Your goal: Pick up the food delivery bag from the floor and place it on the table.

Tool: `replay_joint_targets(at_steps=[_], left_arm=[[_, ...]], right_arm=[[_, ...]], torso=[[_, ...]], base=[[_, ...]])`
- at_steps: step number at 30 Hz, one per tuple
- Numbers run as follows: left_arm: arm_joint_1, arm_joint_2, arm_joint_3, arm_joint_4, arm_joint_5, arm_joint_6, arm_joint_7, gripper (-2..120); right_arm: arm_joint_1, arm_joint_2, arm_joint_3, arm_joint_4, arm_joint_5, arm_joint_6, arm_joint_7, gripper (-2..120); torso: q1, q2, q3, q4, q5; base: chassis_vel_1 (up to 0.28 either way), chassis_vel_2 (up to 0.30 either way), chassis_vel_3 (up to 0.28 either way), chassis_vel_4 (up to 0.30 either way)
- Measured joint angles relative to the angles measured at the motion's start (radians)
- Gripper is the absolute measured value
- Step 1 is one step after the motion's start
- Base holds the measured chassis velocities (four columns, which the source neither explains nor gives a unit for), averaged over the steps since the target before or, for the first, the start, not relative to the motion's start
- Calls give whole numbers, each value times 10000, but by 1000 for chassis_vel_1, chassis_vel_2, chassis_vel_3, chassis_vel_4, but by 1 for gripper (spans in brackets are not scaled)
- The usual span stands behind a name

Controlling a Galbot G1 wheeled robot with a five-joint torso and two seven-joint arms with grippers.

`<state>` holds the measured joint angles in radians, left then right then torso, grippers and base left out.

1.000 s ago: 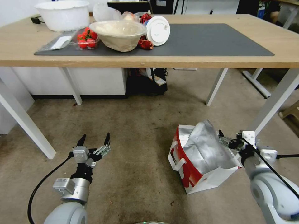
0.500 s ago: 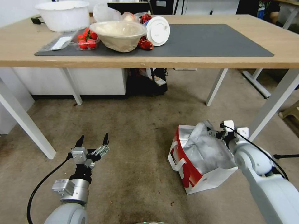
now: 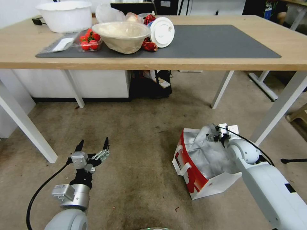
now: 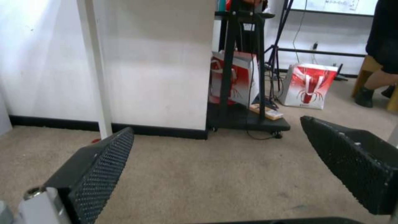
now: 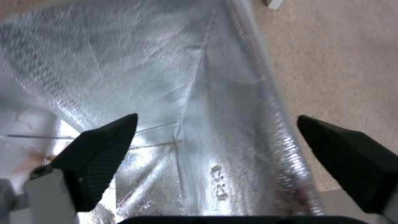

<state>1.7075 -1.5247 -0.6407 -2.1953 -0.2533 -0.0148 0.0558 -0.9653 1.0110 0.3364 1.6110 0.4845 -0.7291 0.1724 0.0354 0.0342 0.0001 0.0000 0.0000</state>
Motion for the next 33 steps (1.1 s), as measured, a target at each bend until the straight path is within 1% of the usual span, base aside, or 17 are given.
replay_joint_targets(at_steps=[2, 4, 5, 7, 8, 10, 12, 14, 16, 18, 19, 21, 22, 24, 26, 28, 33], left_arm=[[-3, 8, -22, 17, 0, 0, -13, 100], [-3, 9, -23, 18, -1, 0, -14, 100], [-6, 15, -35, 43, -1, 0, -21, 100], [-7, 16, -36, 45, -1, 0, -21, 100], [-12, 19, -38, 60, -1, 0, -23, 100], [-20, 21, -39, 103, -1, -8, -31, 100], [-20, 21, -36, 115, -1, -12, -32, 100], [-19, 16, -26, 135, -1, -36, -36, 100], [-17, 16, -23, 137, -1, -41, -37, 100], [-13, 10, -9, 138, 1, -46, -38, 100], [-13, 10, -9, 138, 1, -46, -38, 100], [-11, -1, 3, 130, 5, -48, -39, 100], [-11, -1, 3, 130, 5, -48, -39, 100], [8, 5, 1, 101, 6, -51, -40, 100], [12, 5, -2, 91, 6, -51, -41, 100], [20, 4, -3, 71, 6, -58, -43, 100], [26, 6, -4, 72, 6, -72, -48, 100]], right_arm=[[153, 106, -144, -312, -102, -10, -18, 89], [164, 117, -155, -344, -115, -11, -29, 89], [187, 168, -223, -452, -190, -15, -64, 82], [188, 176, -232, -465, -207, -16, -71, 80], [192, 204, -247, -518, -257, -17, -100, 71], [192, 230, -282, -629, -346, -20, -166, 60], [198, 232, -289, -651, -350, -20, -169, 58], [222, 213, -291, -704, -372, -20, -187, 46], [217, 184, -291, -706, -374, -20, -205, 43], [162, 124, -260, -644, -365, -20, -240, 32], [162, 124, -260, -644, -365, -20, -240, 32], [114, 80, -221, -560, -343, -19, -282, 21], [114, 80, -221, -560, -343, -19, -282, 21], [8, -4, -136, -430, -141, -12, -409, 10], [-14, -29, -119, -409, -93, -6, -447, 8], [-104, -140, -68, -288, 130, 42, -569, 0], [-363, -454, 101, 194, 677, 218, -908, 0]], torso=[[0, 1, 0, -1, 0], [0, 1, 0, 0, 0], [0, 2, 0, -1, 0], [0, 2, 0, -1, 0], [0, 2, 0, 0, 0], [0, 4, -1, -1, -1], [0, 4, 0, -1, -1], [1, 5, -1, 0, 0], [1, 6, 0, 0, 0], [1, 7, 0, -1, 1], [1, 7, 0, -1, 1], [0, 8, -1, 0, 0], [0, 8, -1, 0, 0], [0, 9, -1, 0, 0], [0, 9, -1, 0, 1], [0, 9, -1, -1, 1], [1, 9, -1, 0, 1]], base=[[0, 0, 0, 0], [0, 0, 0, 0], [0, 0, 0, 0], [0, 0, 0, 0], [0, 0, 0, 0], [0, 0, 0, 0], [0, 0, 0, 0], [0, 0, 0, 0], [0, 0, 0, 0], [0, 0, 0, 0], [0, 0, 0, 0], [0, 0, 0, 0], [0, 0, 0, 0], [0, 0, 0, 0], [0, 0, 0, 0], [0, 0, 0, 0], [0, 0, 0, 0]])
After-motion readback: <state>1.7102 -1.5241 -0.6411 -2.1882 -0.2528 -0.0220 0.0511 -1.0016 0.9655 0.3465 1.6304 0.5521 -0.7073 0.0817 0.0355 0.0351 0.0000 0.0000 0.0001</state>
